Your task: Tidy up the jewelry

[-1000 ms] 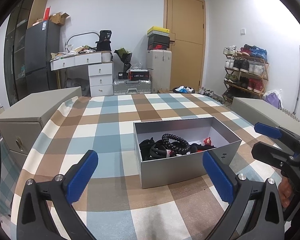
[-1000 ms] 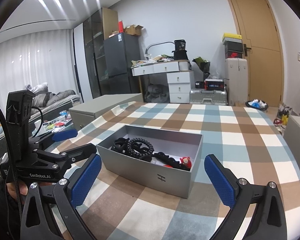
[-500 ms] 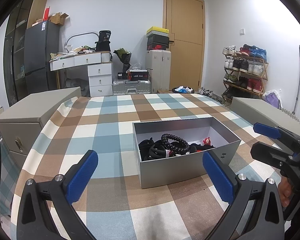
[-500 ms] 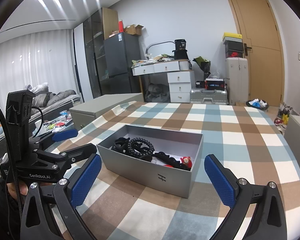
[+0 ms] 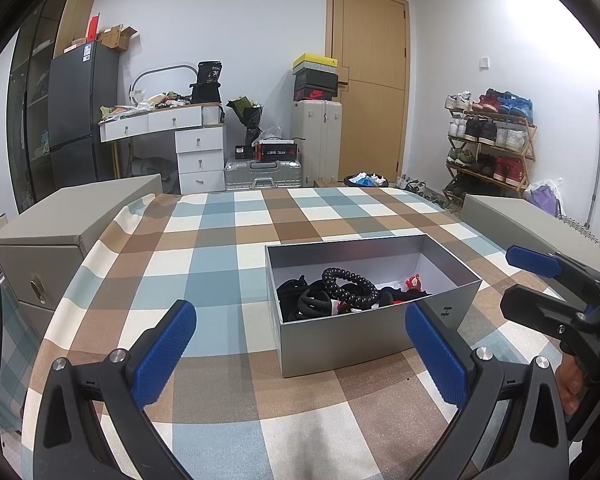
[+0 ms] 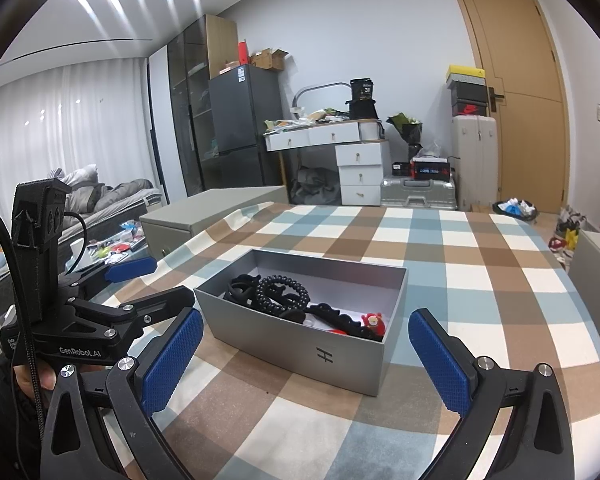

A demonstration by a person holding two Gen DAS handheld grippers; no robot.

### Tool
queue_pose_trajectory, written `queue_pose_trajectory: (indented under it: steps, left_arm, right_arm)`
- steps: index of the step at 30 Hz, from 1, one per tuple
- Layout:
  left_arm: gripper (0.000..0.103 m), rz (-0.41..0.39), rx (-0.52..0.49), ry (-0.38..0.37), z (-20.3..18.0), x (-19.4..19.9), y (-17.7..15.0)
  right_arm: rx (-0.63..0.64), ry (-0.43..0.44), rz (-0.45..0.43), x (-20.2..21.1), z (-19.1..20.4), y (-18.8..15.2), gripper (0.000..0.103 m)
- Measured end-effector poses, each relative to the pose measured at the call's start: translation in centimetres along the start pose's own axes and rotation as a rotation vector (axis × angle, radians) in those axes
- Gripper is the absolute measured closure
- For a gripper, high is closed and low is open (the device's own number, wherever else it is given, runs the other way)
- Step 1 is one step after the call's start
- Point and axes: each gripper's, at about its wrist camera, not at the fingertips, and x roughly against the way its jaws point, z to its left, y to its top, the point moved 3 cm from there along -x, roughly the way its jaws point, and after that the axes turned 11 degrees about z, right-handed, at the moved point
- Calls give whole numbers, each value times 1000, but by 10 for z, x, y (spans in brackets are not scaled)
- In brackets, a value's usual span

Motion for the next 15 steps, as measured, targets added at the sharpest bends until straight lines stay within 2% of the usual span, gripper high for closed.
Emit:
queue_pose_trajectory:
  steps: [15]
  left_arm:
    - [1,-1,7,11,0,0,1]
  right_arm:
    - [0,0,0,-1,0,0,0]
